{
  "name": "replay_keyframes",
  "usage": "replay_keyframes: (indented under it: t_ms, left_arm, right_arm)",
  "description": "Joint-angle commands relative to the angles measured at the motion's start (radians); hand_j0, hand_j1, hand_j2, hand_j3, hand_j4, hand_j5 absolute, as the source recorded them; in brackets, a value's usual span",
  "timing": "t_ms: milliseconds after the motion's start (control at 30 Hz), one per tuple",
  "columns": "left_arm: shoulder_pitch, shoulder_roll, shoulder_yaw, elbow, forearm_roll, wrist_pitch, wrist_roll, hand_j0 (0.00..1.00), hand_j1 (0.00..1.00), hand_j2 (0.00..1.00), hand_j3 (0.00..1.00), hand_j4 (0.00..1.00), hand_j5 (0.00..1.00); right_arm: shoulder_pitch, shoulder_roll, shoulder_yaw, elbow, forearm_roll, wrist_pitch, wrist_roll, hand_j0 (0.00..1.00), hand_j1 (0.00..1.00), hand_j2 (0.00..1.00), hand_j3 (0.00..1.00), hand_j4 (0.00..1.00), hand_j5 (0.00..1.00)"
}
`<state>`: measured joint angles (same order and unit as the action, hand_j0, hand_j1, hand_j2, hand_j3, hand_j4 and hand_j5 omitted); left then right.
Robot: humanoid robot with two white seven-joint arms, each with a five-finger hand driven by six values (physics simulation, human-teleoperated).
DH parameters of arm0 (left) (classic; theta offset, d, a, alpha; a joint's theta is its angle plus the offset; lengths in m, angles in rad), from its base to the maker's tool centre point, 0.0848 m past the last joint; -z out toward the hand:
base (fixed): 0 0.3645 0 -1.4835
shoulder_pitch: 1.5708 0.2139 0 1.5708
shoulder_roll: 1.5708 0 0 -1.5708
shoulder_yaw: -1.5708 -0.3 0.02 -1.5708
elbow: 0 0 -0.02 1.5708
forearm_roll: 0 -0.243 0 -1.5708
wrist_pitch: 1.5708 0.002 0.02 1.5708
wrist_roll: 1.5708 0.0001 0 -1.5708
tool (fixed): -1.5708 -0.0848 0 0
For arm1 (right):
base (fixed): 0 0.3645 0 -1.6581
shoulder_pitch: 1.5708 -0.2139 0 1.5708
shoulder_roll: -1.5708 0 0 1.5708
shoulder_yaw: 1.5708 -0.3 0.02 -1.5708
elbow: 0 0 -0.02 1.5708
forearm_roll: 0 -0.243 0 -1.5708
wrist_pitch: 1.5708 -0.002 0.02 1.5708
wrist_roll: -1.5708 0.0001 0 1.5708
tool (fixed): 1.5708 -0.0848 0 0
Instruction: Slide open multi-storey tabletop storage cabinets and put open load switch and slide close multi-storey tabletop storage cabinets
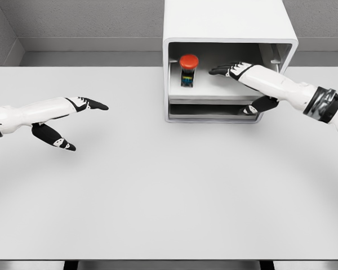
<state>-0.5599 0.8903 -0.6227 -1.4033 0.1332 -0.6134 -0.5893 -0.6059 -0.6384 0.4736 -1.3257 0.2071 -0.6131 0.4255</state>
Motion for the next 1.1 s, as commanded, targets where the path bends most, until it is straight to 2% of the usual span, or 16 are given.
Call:
replay_keyframes:
  t_ms: [0,133,200,267,300,333,467,533,600,633,800,967,1067]
  left_arm:
    - [0.000,0.001,0.001,0.000,0.008,0.003,0.000,1.00,1.00,1.00,1.00,1.00,1.00]
    - [0.000,0.001,0.000,0.000,0.008,0.003,0.000,1.00,1.00,1.00,1.00,1.00,1.00]
    - [0.000,0.001,0.000,-0.002,0.009,0.003,0.000,1.00,1.00,1.00,1.00,1.00,1.00]
    - [0.000,0.001,0.000,-0.002,0.009,0.003,0.000,1.00,1.00,1.00,1.00,1.00,1.00]
    - [0.000,0.001,0.000,-0.002,0.009,0.003,0.000,1.00,1.00,1.00,1.00,1.00,1.00]
    - [0.000,0.001,0.000,-0.002,0.009,0.003,0.000,1.00,1.00,1.00,1.00,1.00,1.00]
    - [0.000,0.001,0.000,-0.002,0.009,0.003,0.000,1.00,1.00,1.00,1.00,1.00,1.00]
    - [0.000,0.001,0.000,-0.002,0.009,0.003,0.000,1.00,1.00,1.00,1.00,1.00,1.00]
    - [0.000,0.001,0.000,-0.002,0.009,0.003,0.000,1.00,1.00,1.00,1.00,1.00,1.00]
    - [0.000,0.001,0.000,-0.002,0.009,0.003,0.000,1.00,1.00,1.00,1.00,1.00,1.00]
    - [0.000,0.001,0.000,-0.002,0.011,0.003,0.000,1.00,1.00,1.00,1.00,1.00,1.00]
    - [0.000,-0.011,0.000,-0.002,0.008,0.003,0.000,1.00,1.00,1.00,1.00,1.00,1.00]
    - [0.000,-0.011,0.000,0.000,0.008,0.003,-0.017,1.00,1.00,1.00,1.00,1.00,1.00]
  right_arm:
    - [0.000,-0.006,-0.006,-0.001,-0.009,0.002,-0.001,1.00,1.00,1.00,1.00,1.00,1.00]
    - [-0.023,0.002,-0.004,0.040,-0.011,0.002,-0.001,1.00,1.00,1.00,1.00,1.00,1.00]
    - [-0.020,0.003,-0.004,0.036,-0.011,0.002,-0.001,1.00,1.00,1.00,1.00,1.00,1.00]
    - [-0.012,-0.014,-0.009,-0.003,-0.014,0.002,-0.002,1.00,1.00,1.00,1.00,1.00,1.00]
    - [0.005,-0.058,-0.013,-0.027,-0.052,0.002,-0.004,1.00,1.00,1.00,1.00,1.00,1.00]
    - [0.005,-0.073,-0.012,-0.030,-0.074,0.002,-0.004,1.00,1.00,1.00,1.00,1.00,1.00]
    - [0.037,-0.118,-0.015,-0.089,-0.087,0.002,-0.005,1.00,1.00,1.00,1.00,1.00,1.00]
    - [0.061,-0.170,-0.012,-0.151,-0.100,0.002,-0.005,1.00,1.00,1.00,1.00,1.00,1.00]
    - [0.069,-0.201,-0.012,-0.168,-0.126,0.002,-0.008,1.00,1.00,1.00,1.00,1.00,1.00]
    - [0.078,-0.219,-0.012,-0.201,-0.129,0.002,-0.008,1.00,1.00,1.00,1.00,1.00,1.00]
    - [0.104,-0.270,-0.004,-0.306,-0.129,0.002,-0.010,1.00,1.00,1.00,1.00,1.00,1.00]
    - [0.135,-0.308,0.003,-0.317,-0.129,0.002,-0.008,0.99,0.99,0.99,0.99,0.99,0.99]
    - [0.137,-0.313,0.068,-0.313,-0.121,0.002,-0.002,0.91,0.91,0.91,0.91,0.91,0.91]
